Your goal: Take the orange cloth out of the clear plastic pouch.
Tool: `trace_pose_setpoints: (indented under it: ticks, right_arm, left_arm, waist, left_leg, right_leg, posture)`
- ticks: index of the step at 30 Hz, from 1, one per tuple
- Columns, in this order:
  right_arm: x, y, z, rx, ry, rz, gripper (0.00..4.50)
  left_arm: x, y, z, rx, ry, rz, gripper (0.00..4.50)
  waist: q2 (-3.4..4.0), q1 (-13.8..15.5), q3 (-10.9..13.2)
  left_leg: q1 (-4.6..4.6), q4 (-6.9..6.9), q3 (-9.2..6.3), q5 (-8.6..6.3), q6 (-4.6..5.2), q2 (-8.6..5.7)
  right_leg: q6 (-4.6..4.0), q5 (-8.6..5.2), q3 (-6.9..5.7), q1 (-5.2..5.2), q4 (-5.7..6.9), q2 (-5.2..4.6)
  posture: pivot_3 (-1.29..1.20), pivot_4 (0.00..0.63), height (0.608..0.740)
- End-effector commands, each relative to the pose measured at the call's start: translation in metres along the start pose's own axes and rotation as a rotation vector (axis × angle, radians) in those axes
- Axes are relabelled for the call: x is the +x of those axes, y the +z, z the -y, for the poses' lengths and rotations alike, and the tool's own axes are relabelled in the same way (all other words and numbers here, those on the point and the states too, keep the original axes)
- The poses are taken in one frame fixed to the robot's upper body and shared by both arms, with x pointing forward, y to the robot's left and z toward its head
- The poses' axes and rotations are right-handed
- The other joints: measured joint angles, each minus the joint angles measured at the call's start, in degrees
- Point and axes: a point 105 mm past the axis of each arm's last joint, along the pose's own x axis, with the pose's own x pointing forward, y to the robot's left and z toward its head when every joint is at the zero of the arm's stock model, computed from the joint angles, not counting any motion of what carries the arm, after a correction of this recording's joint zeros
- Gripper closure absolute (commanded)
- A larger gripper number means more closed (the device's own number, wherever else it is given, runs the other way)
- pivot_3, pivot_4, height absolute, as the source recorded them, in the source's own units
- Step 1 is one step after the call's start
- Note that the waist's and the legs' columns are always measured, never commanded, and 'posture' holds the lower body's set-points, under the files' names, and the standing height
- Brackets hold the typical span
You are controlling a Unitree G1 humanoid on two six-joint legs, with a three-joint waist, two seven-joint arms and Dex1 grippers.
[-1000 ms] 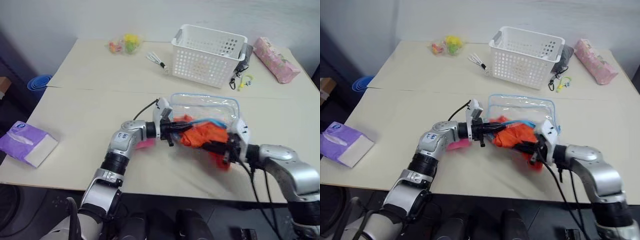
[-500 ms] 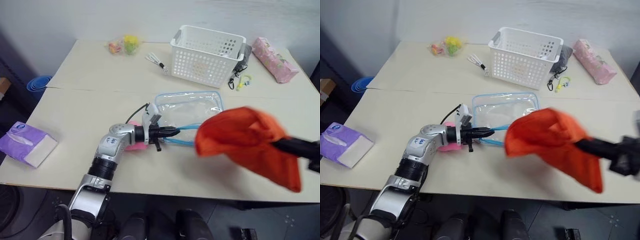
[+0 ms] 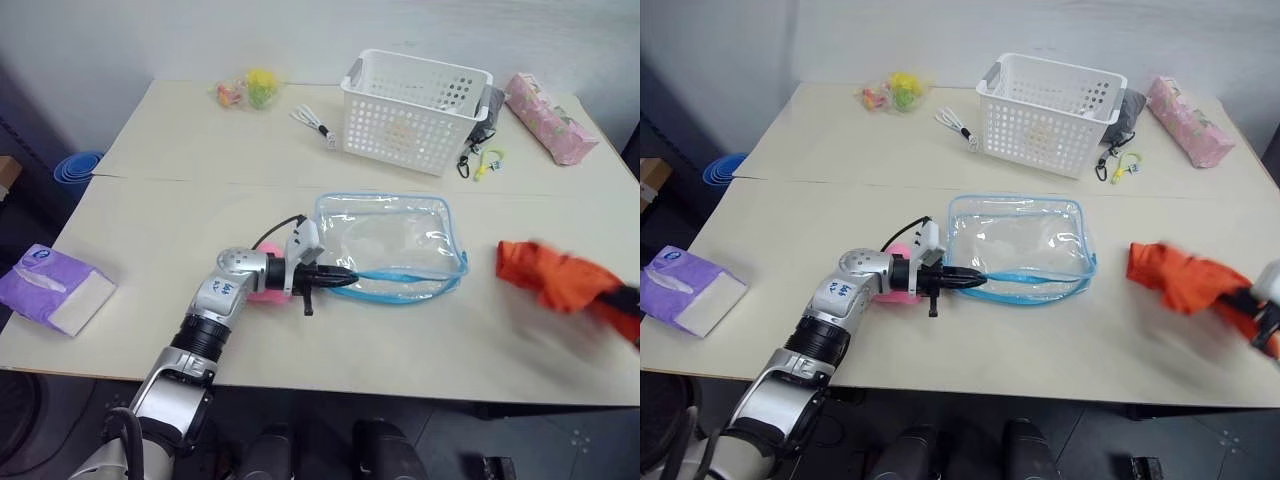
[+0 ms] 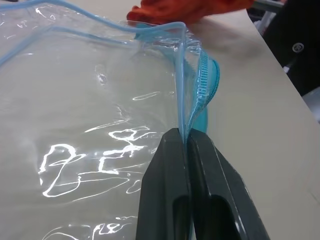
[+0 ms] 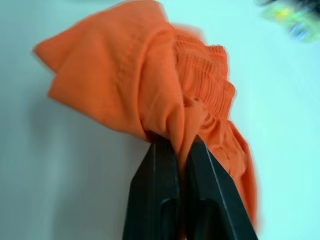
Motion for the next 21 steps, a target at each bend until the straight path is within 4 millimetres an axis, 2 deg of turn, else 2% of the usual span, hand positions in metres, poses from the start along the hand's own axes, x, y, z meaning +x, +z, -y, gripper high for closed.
trace_pose_setpoints:
  ticks: [1, 5, 9, 12, 14, 15, 16, 19, 21]
  right_arm:
    - [-0.003, 0.0, -0.005, -0.01, 0.016, 0.068, 4.48]
    - [-0.014, 0.002, -0.008, 0.057, 0.016, 0.108, 3.46]
    - [-0.034, 0.02, -0.008, 0.04, -0.043, 0.192, 2.07]
    - [-0.044, 0.05, -0.011, 0.06, -0.094, 0.308, 1.01]
    - [-0.038, 0.073, -0.029, 0.113, -0.056, 0.379, 0.22]
    - [-0.033, 0.08, -0.038, 0.164, -0.036, 0.398, 0.0]
    - [-0.027, 0.086, -0.051, 0.192, -0.002, 0.411, 0.0]
    - [-0.007, 0.102, -0.086, 0.155, 0.075, 0.489, 0.0]
    - [0.006, 0.108, -0.1, 0.129, 0.089, 0.541, 0.0]
  left_arm:
    - [0.0, 0.006, 0.005, 0.022, -0.03, -0.028, 4.5]
    - [-0.006, 0.013, 0.006, 0.099, -0.009, -0.025, 3.59]
    - [-0.025, 0.029, 0.013, 0.118, -0.015, 0.056, 2.33]
    - [-0.056, 0.044, 0.021, 0.139, -0.014, 0.177, 1.4]
    - [-0.08, 0.036, 0.026, 0.185, 0.015, 0.151, 0.7]
    - [-0.089, 0.029, 0.027, 0.207, 0.029, 0.109, 0.44]
    - [-0.101, 0.019, 0.03, 0.229, 0.043, 0.051, 0.19]
    - [-0.135, -0.006, 0.035, 0.227, 0.141, -0.023, 0.19]
    - [-0.151, -0.021, 0.046, 0.267, 0.177, -0.078, 0.19]
  waist:
    - [0.13, -0.1, 0.0]
    - [0.16, -0.1, 0.0]
    - [0.21, 0.0, 0.0]
    - [0.21, -0.3, 0.0]
    - [0.22, -0.5, 0.0]
    - [0.25, -0.6, 0.0]
    - [0.28, -0.6, 0.0]
    - [0.28, -0.7, 0.0]
    - [0.28, -0.7, 0.0]
  left_leg:
    - [0.01, 0.02, 0.04, 0.0, 0.0, 0.01]
    - [0.13, 0.05, 0.07, 0.03, -0.03, 0.07]
    - [0.12, 0.04, 0.04, 0.02, -0.03, 0.08]
    - [0.12, 0.02, 0.02, 0.0, -0.07, 0.12]
    - [0.15, 0.01, -0.06, -0.04, -0.16, 0.23]
    - [0.16, 0.0, -0.08, -0.04, -0.17, 0.24]
    - [0.17, 0.0, -0.13, -0.05, -0.19, 0.24]
    - [0.16, -0.05, -0.22, -0.06, -0.21, 0.24]
    - [0.14, -0.06, -0.3, -0.08, -0.17, 0.22]
  right_leg:
    - [0.0, 0.0, 0.02, -0.01, 0.01, 0.0]
    - [0.0, 0.0, 0.13, 0.05, 0.09, 0.04]
    - [0.0, 0.0, 0.17, 0.03, 0.1, 0.01]
    - [0.0, 0.0, 0.17, 0.03, 0.09, 0.03]
    - [-0.01, 0.0, 0.13, 0.05, 0.11, 0.08]
    - [-0.01, 0.0, 0.13, 0.05, 0.11, 0.07]
    - [-0.02, -0.01, 0.12, 0.06, 0.11, 0.07]
    - [-0.03, -0.01, 0.1, 0.09, 0.05, 0.04]
    - [-0.05, 0.0, 0.04, 0.16, -0.13, 0.01]
  posture:
    - [0.0, 0.15, 0.74]
    - [0.0, 0.15, 0.74]
    - [0.0, 0.15, 0.74]
    - [0.0, 0.15, 0.74]
    - [0.0, 0.15, 0.74]
    - [0.0, 0.15, 0.74]
    - [0.0, 0.15, 0.74]
    - [0.0, 0.15, 0.74]
    - [0.0, 0.15, 0.74]
